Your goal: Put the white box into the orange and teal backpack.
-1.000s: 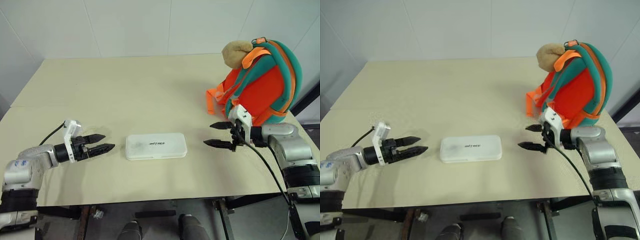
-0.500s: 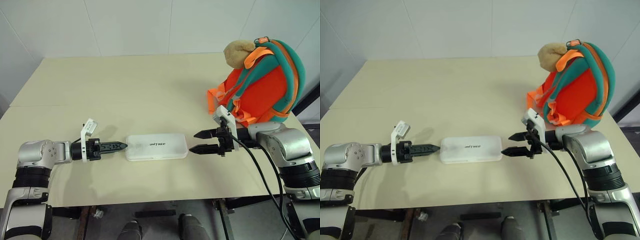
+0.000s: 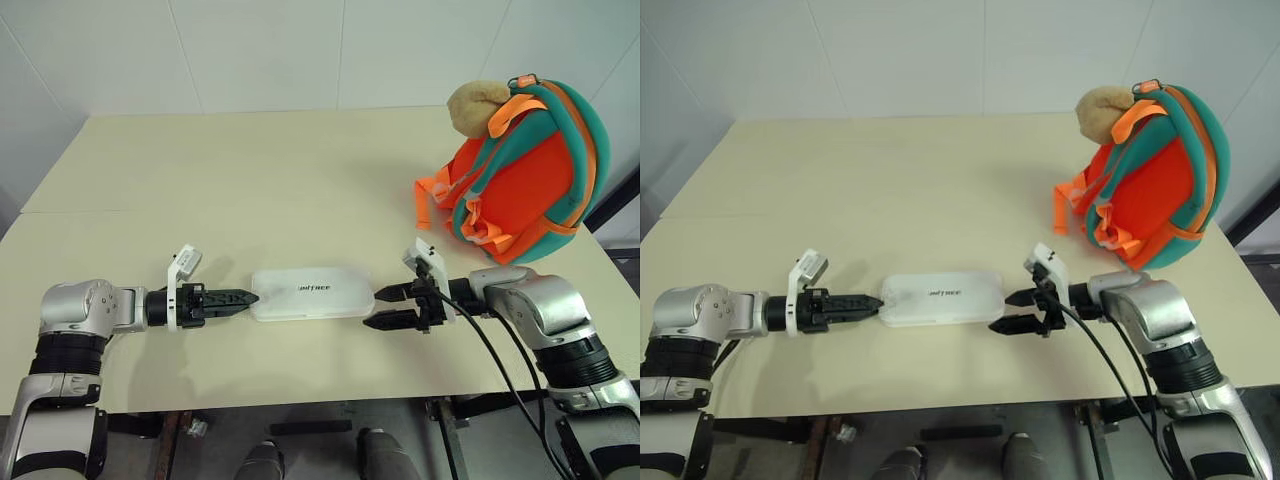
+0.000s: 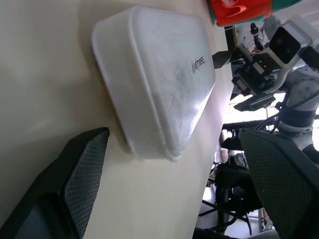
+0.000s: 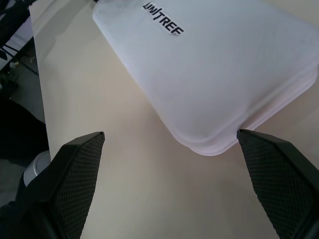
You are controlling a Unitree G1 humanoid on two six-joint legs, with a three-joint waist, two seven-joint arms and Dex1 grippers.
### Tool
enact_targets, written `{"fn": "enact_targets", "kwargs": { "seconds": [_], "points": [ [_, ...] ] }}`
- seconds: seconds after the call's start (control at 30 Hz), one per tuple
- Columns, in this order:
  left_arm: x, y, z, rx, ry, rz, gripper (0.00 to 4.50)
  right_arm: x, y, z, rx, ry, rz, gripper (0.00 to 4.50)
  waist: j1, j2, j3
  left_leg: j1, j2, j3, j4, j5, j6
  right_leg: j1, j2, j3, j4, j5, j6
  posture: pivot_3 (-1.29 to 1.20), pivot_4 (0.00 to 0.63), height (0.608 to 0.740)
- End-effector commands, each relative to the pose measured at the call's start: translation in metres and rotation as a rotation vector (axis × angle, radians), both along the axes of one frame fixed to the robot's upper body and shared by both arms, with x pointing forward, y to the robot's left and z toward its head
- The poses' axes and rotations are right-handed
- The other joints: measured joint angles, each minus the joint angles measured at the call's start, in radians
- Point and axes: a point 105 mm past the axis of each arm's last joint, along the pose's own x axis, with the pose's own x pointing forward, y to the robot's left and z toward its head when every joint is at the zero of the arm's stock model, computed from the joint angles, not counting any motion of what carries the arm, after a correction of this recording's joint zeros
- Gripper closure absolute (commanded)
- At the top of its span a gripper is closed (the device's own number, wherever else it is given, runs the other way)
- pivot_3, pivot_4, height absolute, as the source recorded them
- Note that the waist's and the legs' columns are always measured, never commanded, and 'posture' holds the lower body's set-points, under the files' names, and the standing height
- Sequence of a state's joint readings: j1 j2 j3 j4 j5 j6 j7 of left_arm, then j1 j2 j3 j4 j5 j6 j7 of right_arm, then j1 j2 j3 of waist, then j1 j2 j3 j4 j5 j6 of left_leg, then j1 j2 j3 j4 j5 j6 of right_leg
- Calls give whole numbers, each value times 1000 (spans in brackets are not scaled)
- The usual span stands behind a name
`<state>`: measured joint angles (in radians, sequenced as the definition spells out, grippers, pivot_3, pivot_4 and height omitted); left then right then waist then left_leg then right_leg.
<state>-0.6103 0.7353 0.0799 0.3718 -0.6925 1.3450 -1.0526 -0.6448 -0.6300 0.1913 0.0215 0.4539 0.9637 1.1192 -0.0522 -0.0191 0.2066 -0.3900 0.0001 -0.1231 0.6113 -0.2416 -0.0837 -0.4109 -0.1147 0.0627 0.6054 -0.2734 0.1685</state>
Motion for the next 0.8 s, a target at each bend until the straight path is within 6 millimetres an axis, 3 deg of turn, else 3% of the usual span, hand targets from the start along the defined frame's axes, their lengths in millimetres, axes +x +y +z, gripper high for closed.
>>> {"fn": "enact_targets", "kwargs": {
  "seconds": [0.03, 0.3, 0.8],
  "points": [
    [0, -4, -13, -14, 46, 6, 43, 6, 10, 7, 19, -63, 38, 0, 1, 0, 0, 0, 0, 0, 0, 0, 0, 0, 0, 0, 0, 0, 0, 0, 150, 740],
    [2, -11, -25, -49, 121, 4, 43, 12, 8, -5, -32, -114, 82, 0, 21, 0, 0, 2, 0, 0, 1, 0, -1, 2, 0, 0, 1, 0, 0, 0, 150, 740],
    [1, -29, -11, -260, 299, -1, 43, 8, -15, -25, -117, -204, 77, 0, 24, -1, -1, 3, 0, 0, 1, 0, -1, 3, 0, 0, 0, 0, 1, 0, 150, 740]
  ]
}}
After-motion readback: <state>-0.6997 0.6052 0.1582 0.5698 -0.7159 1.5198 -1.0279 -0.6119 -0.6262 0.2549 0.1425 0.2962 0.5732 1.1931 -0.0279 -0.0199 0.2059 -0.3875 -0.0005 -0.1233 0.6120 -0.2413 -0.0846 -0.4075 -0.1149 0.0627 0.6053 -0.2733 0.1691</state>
